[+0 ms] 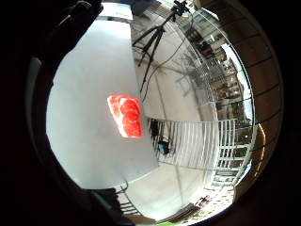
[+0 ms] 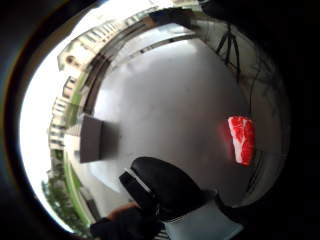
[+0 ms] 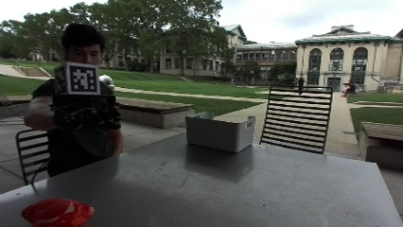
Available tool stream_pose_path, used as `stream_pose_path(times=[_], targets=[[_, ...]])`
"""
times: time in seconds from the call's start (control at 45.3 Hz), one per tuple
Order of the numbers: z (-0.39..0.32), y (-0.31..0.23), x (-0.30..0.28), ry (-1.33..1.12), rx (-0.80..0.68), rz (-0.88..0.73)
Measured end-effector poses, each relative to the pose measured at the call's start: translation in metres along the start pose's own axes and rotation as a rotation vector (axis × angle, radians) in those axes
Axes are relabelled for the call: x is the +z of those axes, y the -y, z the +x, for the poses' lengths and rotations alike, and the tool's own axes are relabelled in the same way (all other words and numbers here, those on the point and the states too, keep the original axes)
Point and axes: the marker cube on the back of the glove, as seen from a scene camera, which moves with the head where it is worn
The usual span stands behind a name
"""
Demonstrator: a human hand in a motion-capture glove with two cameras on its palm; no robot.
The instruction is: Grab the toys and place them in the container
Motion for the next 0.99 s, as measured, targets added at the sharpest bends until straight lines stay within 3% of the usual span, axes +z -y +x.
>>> stream_pose_path(times=[0.596, 0.817, 0.993], targets=[[0.09, -0.03, 0.165, 0.068, 0.123, -0.266], [0.102, -0.04, 0.199, 0.078, 0.142, -0.319], [0.105, -0.043, 0.214, 0.097, 0.149, -0.269]])
